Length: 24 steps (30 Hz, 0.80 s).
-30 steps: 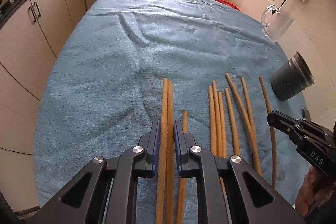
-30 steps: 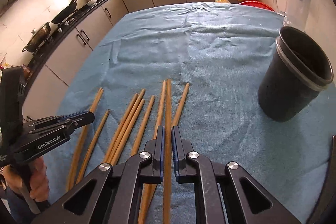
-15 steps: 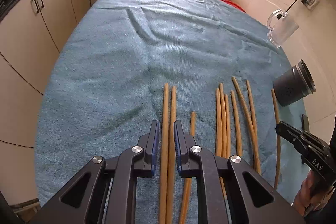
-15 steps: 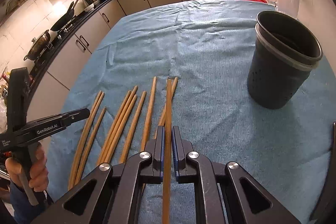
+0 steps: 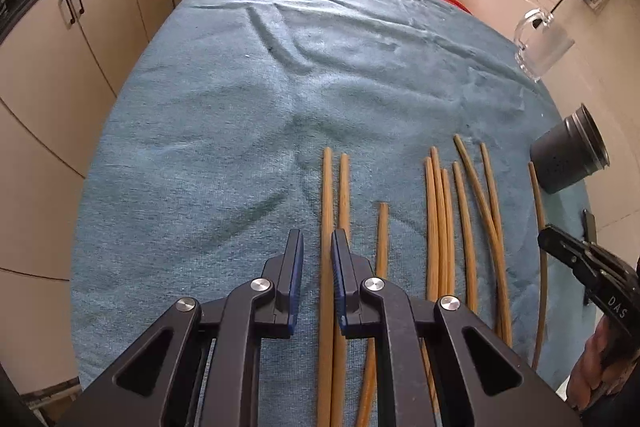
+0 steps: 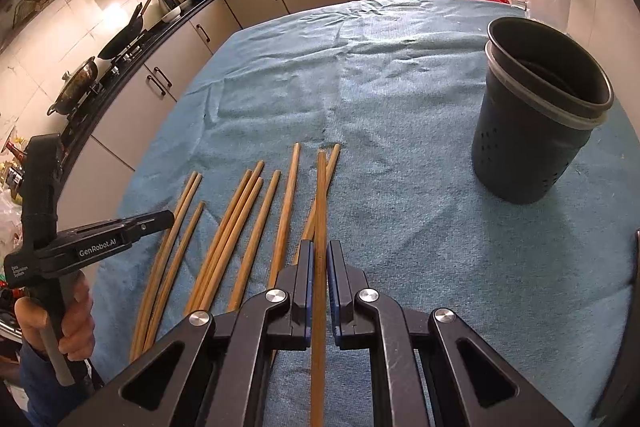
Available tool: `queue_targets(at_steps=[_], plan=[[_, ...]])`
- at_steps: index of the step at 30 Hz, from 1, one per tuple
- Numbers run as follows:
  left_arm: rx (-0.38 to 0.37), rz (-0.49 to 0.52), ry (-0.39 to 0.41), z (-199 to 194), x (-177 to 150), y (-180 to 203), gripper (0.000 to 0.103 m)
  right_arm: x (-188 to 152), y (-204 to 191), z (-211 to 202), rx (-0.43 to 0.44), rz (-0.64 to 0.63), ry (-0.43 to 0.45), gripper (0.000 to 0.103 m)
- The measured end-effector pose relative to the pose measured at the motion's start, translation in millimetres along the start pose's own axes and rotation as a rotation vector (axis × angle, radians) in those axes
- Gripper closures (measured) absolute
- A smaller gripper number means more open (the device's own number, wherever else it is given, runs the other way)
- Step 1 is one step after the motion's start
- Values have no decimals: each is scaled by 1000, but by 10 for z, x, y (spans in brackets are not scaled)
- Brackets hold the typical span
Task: Organize utensils
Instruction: 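Lift both held chopsticks upright and carry them over the black utensil cup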
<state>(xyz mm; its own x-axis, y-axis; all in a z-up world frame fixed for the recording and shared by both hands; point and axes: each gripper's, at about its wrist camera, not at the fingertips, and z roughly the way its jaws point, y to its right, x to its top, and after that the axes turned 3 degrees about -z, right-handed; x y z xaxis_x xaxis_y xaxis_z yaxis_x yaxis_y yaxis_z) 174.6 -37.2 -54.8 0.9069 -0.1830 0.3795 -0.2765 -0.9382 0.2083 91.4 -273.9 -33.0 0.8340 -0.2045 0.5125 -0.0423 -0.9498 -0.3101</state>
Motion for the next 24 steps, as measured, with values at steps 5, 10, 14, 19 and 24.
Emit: queue_targets(at_steps=[5,10,14,19,24], plan=[[46,32,4,59,35,86,90,-7,-15,11,-1,0,-4,96],[47,11,29,33,21,109,97,-14,-20,-31,9,4,10,96],[11,13,139,-292,-100,133,97,-15,20,-171,18,17,48,96],[4,21,335,-900,-263,191,97,-94,-24,-523,32,-2,174,96],[-9,28,450,-1346,-410,275,97,-250,-158,-891,26,-63,310,96]])
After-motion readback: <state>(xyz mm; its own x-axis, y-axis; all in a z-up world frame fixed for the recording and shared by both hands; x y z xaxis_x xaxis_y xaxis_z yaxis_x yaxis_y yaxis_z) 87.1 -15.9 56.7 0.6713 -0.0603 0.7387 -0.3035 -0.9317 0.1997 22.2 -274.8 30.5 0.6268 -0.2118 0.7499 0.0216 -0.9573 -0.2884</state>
